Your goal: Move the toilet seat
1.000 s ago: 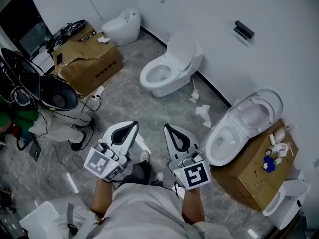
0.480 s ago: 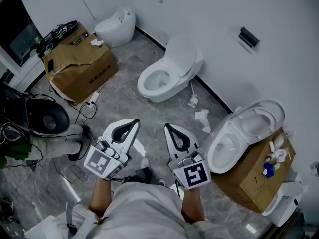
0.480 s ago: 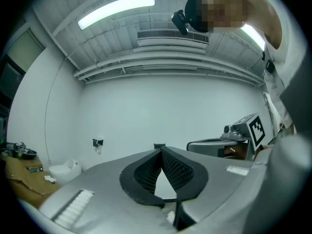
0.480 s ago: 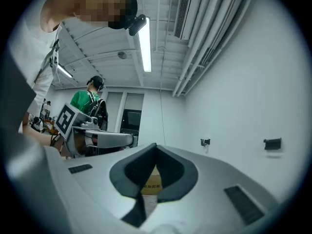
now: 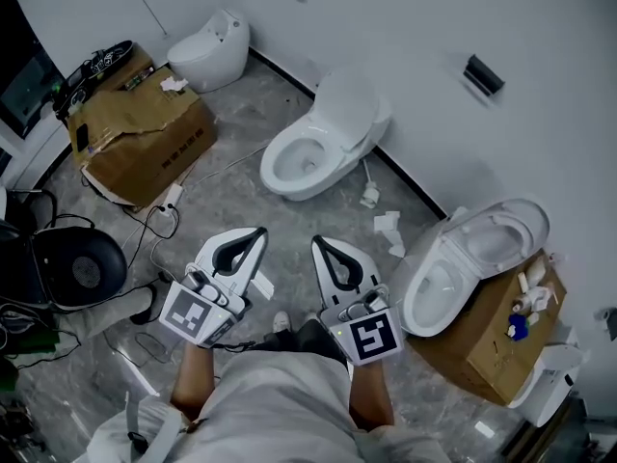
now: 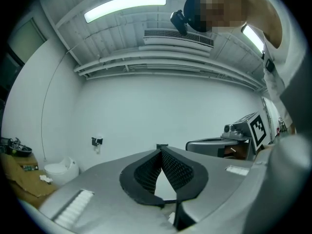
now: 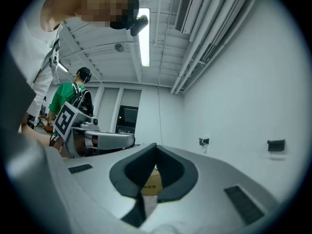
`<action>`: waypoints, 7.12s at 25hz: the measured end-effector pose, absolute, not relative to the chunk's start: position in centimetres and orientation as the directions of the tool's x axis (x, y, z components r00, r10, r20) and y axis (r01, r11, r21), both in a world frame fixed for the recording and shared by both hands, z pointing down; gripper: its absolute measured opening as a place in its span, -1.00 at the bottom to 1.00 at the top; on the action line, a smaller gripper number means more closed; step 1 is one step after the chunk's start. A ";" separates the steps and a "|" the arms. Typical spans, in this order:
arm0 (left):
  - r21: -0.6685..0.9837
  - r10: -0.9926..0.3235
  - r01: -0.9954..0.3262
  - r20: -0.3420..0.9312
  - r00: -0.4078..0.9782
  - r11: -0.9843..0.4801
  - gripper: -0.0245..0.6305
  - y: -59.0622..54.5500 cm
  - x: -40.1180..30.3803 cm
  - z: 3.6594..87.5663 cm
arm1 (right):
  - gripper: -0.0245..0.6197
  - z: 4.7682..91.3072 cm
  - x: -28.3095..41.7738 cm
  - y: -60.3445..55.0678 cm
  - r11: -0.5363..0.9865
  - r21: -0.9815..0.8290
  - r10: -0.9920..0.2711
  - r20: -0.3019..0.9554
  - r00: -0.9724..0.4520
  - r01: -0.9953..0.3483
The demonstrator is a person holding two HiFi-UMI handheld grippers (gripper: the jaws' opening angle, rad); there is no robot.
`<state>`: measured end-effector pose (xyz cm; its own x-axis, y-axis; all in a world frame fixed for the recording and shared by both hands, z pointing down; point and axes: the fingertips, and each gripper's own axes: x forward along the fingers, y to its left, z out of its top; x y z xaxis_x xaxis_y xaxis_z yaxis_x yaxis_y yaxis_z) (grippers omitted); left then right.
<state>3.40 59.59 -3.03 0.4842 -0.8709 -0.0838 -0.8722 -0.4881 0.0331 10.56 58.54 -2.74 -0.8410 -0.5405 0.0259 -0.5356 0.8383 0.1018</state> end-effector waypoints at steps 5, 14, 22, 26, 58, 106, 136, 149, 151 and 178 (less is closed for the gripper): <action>0.038 -0.876 -0.877 -0.082 0.475 -0.479 -0.93 57.0 2.0 -2.4 | -0.92 -2.1 9.0 55.7 0.847 0.097 -0.527 0.032 -0.849 -0.523; 0.014 -0.883 -0.885 -0.068 0.464 -0.465 -0.93 49.7 -0.6 -1.5 | -0.92 -0.9 5.3 48.1 0.881 0.083 -0.470 0.042 -0.881 -0.466; 0.013 -0.887 -0.887 -0.053 0.460 -0.461 -0.93 42.1 0.9 -1.1 | -0.92 -0.5 5.7 40.7 0.911 0.066 -0.411 0.037 -0.911 -0.408; 0.005 -0.882 -0.883 -0.057 0.468 -0.469 -0.93 39.0 2.0 -1.0 | -0.92 0.0 6.5 37.9 0.919 0.059 -0.391 0.033 -0.920 -0.389; 0.169 -0.774 -0.767 0.034 0.632 -0.619 -0.93 18.6 -6.7 10.8 | -0.92 10.7 -1.5 18.8 0.820 -0.072 -0.555 0.139 -0.820 -0.567; 0.376 -0.632 -0.782 0.461 0.623 -0.496 -0.49 8.4 -15.9 55.2 | -0.65 54.9 -1.8 9.1 0.450 -0.291 -0.641 0.553 -0.532 -0.844; 0.348 -0.577 -0.879 0.663 0.477 -0.327 -0.05 10.7 -20.8 74.8 | -0.17 72.9 1.2 14.1 0.157 -0.303 -0.574 0.746 -0.337 -0.940; 0.375 -0.514 -0.877 0.711 0.480 -0.300 0.16 12.0 -21.0 78.9 | 0.12 77.2 1.4 15.3 0.015 -0.357 -0.535 0.786 -0.309 -0.934; 0.384 -0.505 -0.875 0.715 0.483 -0.294 0.17 11.9 -20.9 79.2 | 0.13 77.5 1.5 15.4 0.000 -0.355 -0.530 0.793 -0.301 -0.935; 0.445 -0.446 -0.841 0.713 0.541 -0.307 0.26 11.2 -19.4 79.5 | 0.22 78.4 0.8 14.8 -0.079 -0.443 -0.532 0.776 -0.338 -0.893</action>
